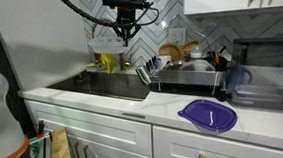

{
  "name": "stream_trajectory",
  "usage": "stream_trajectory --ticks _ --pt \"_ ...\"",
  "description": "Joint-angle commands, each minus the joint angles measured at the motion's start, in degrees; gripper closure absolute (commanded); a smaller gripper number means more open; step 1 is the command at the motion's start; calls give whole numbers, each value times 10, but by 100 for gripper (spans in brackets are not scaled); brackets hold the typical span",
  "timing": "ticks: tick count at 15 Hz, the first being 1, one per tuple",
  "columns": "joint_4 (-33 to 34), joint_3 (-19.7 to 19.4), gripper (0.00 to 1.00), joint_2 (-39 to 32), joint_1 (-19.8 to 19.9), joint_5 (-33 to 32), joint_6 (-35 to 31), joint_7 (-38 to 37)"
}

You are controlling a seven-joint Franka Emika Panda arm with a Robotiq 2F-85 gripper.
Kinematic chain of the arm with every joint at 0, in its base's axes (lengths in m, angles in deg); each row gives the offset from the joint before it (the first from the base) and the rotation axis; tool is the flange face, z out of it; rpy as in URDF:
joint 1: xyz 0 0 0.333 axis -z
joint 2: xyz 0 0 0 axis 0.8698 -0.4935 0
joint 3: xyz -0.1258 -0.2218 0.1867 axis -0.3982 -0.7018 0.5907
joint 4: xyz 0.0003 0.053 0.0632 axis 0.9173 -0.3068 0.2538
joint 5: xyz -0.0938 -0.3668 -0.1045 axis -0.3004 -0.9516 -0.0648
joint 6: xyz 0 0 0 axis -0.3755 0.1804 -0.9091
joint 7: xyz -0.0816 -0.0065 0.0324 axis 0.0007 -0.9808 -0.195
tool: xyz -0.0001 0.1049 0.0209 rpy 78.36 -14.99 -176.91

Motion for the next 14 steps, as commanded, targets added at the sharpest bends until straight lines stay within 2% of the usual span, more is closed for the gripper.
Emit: stream_trajectory --ticks 1,5,7,9,10,11,12,14 --pt "-4 2 98 -3 -7 1 9 4" --pt "-45 41 98 -18 -50 44 -31 21" --pt "-53 67 98 -37 -69 56 -49 4" --pt "-68 104 98 -60 -80 22 -93 -48" --pt "-70 114 98 -72 -86 25 -111 -66" --pt "-55 98 98 -59 -80 35 -79 -36" --pt "-58 106 93 -68 -84 35 -87 -43" --pt "-54 105 93 -72 -84 35 -87 -43"
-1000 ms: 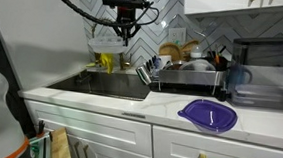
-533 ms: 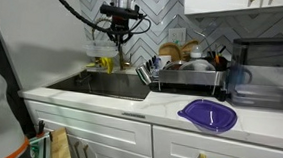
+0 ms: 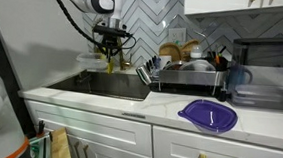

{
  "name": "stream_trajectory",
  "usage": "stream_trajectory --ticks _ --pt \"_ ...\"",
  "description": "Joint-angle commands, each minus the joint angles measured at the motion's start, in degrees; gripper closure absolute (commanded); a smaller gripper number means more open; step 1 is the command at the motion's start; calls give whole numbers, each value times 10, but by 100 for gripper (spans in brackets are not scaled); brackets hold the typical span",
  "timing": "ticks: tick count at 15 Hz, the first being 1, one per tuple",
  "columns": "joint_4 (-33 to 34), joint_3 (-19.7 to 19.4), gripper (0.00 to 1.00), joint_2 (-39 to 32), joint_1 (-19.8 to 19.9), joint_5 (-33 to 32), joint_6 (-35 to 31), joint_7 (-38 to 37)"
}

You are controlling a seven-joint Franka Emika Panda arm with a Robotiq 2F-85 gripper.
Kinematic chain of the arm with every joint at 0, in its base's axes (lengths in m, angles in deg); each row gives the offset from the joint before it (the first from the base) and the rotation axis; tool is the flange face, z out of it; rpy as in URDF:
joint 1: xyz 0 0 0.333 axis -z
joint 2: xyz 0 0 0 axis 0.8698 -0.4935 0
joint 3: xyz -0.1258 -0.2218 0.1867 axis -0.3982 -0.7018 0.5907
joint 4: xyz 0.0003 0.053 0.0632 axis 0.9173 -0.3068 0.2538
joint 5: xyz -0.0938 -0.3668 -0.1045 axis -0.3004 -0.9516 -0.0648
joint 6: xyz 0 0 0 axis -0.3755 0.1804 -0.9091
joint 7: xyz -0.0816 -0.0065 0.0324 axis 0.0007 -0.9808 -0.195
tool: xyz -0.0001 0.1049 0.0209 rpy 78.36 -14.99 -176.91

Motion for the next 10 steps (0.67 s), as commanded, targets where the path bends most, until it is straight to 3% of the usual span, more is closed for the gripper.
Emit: stream_trajectory --ticks 1,5,10 --pt "4 -4 93 1 1 0 2 0" --pt "-7 2 98 -8 -1 -7 -26 -8" --pt "-35 39 98 -58 -21 -4 -172 -64"
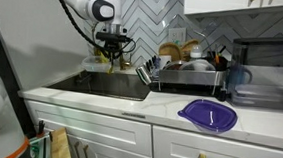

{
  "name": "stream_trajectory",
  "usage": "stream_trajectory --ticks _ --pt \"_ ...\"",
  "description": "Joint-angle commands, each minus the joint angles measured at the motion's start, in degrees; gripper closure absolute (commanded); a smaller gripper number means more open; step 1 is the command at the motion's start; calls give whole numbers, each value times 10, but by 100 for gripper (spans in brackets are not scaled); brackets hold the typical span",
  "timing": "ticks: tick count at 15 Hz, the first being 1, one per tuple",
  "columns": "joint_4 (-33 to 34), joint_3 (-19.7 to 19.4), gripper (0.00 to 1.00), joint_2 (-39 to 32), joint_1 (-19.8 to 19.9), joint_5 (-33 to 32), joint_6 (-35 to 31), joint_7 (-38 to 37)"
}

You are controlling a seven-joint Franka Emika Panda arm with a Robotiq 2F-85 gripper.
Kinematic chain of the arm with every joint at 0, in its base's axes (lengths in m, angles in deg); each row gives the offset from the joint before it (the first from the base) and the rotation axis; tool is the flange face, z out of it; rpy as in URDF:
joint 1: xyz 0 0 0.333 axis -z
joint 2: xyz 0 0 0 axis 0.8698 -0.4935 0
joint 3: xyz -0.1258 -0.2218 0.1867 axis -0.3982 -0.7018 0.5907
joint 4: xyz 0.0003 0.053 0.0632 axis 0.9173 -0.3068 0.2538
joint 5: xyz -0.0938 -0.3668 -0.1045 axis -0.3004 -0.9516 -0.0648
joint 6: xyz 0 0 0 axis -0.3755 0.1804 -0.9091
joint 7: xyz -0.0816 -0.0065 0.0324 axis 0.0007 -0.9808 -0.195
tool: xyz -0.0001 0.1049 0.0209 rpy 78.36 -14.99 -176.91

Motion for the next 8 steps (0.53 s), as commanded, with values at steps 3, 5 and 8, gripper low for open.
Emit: stream_trajectory --ticks 3,5,8 --pt "-16 41 98 -65 -28 -9 -121 -79" --pt "-14 52 98 -89 -32 -17 -145 -107" --pt "-5 61 98 -116 -35 -42 -158 -155"
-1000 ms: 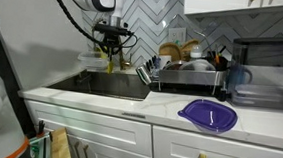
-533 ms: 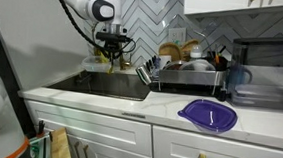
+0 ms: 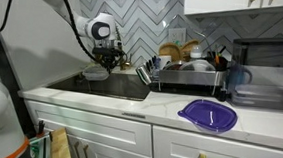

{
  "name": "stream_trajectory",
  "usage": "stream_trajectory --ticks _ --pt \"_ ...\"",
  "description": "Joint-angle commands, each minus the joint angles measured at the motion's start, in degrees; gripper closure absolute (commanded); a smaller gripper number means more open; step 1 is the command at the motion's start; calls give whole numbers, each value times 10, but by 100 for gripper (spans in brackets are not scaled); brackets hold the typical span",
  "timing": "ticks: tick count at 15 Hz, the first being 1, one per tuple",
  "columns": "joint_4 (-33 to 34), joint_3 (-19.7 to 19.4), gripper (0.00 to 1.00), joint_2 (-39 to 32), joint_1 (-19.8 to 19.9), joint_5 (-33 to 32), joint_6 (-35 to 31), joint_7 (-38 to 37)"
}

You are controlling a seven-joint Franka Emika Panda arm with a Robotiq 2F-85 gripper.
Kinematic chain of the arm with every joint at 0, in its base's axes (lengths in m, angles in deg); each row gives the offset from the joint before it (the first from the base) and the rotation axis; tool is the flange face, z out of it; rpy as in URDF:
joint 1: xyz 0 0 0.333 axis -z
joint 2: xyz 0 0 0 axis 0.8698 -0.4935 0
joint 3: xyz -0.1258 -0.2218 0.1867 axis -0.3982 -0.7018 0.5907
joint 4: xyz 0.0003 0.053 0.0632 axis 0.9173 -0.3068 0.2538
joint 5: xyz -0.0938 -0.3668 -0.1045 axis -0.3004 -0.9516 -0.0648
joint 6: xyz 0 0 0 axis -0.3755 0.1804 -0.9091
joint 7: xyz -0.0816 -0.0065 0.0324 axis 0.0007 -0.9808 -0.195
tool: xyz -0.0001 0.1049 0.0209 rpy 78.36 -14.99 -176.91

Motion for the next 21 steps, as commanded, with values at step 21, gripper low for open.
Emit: stream_trajectory --ticks 21 --pt "44 17 98 -61 12 -82 28 -115"
